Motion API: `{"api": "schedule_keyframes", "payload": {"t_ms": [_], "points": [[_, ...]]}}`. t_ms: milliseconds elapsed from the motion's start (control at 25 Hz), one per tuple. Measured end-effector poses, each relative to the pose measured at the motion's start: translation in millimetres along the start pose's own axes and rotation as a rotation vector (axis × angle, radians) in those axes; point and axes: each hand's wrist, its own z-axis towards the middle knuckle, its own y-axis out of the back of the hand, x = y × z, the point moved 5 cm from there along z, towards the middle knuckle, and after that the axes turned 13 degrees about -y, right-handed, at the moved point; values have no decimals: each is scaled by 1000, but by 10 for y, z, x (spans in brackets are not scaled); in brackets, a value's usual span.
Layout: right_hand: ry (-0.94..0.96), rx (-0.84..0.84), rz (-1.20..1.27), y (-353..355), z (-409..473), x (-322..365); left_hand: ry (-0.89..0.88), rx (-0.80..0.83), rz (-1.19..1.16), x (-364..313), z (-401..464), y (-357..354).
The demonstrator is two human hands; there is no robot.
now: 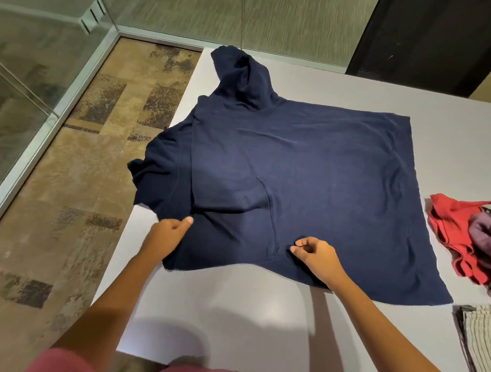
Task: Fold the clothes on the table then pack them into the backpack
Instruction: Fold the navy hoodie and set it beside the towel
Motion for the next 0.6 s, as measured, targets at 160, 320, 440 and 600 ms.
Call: {"api": "schedule_keyframes", "payload": {"t_ms": [160,320,440,600], "points": [[-5,8,126,-309,111,452,-242,138,197,-133,-136,-164],[-62,50,242,-470,220,897,-376,135,93,-352,18,-38],[31,25,409,-350,295,1202,-482,78,35,-622,227,207],[32,-139,507,-106,499,1333,-408,6,-115,-596,490,454]]}}
